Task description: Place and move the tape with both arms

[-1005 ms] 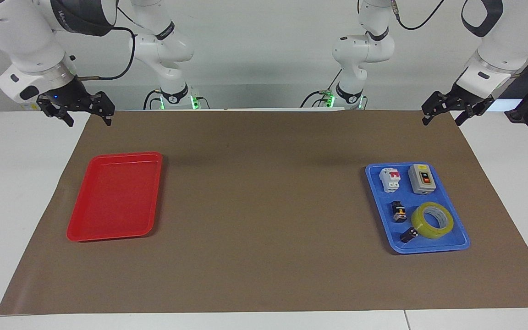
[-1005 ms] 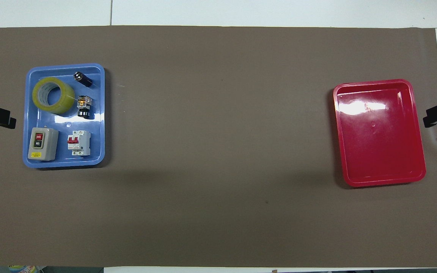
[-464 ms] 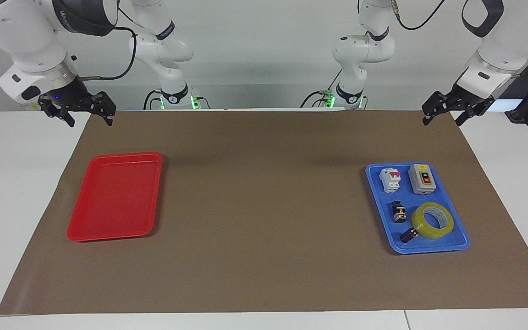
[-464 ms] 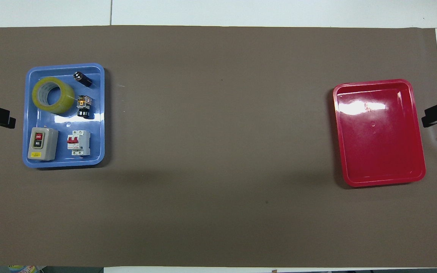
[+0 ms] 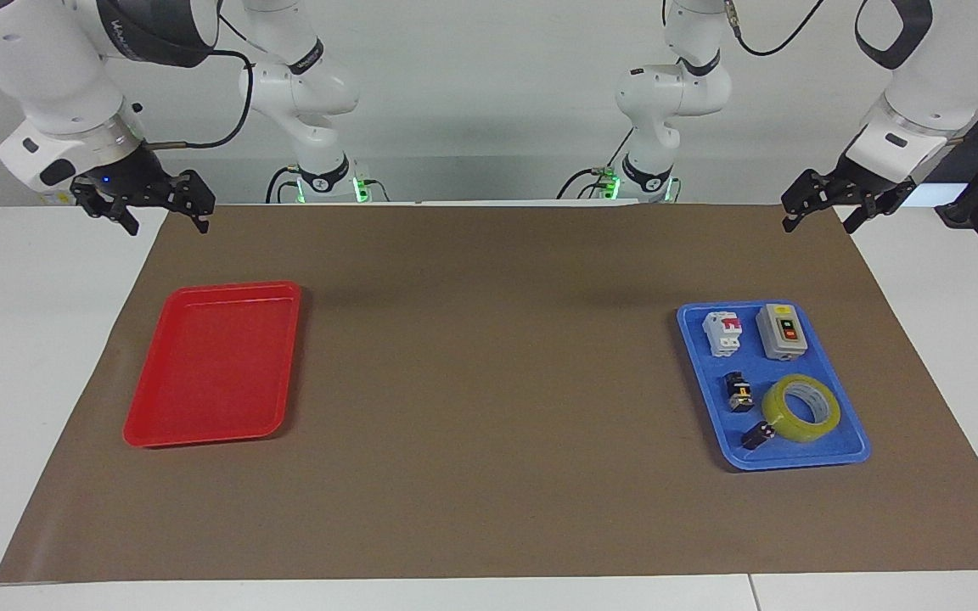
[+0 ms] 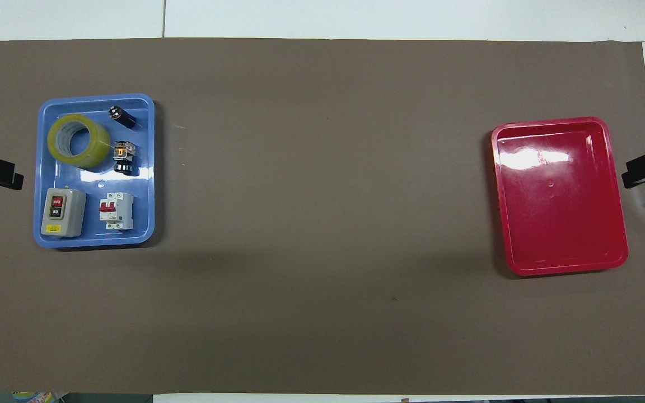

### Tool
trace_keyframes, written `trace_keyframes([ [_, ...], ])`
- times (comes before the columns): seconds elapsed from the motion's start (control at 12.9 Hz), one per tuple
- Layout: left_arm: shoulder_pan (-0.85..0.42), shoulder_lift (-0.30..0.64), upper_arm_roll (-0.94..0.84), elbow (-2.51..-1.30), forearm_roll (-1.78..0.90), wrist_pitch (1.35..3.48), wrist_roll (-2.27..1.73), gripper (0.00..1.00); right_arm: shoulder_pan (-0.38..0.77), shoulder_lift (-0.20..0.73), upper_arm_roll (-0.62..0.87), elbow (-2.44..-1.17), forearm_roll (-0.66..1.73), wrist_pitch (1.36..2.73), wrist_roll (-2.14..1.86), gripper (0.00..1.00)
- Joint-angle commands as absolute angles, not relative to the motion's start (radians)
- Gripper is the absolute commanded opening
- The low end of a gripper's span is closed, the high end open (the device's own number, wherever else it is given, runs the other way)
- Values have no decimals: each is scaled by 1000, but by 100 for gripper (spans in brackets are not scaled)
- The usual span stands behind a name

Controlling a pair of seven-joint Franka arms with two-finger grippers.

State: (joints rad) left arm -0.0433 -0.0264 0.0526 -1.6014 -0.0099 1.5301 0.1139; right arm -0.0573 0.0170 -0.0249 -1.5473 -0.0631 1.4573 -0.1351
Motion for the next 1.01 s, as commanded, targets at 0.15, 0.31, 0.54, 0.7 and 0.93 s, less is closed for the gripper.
trace_keyframes([
  [0.15,-23,-40,54,-1677,5,1680,141,100,-63,-3,-18,-1575,-52,1466,-152,100],
  [0.31,1,-6,54,-1712,5,1762,158,100,-58,-3,-17,-1575,-49,1467,-152,100],
  [0.54,47,69,54,-1776,5,1922,176,100,-55,-3,-18,-1577,-22,1468,-150,100],
  [0.7,67,153,54,-1778,5,2018,176,100,-54,-3,-18,-1578,-21,1468,-150,100],
  [0.93,77,259,54,-1781,-2,2156,173,100,-54,-5,-18,-1580,-21,1467,-150,100],
])
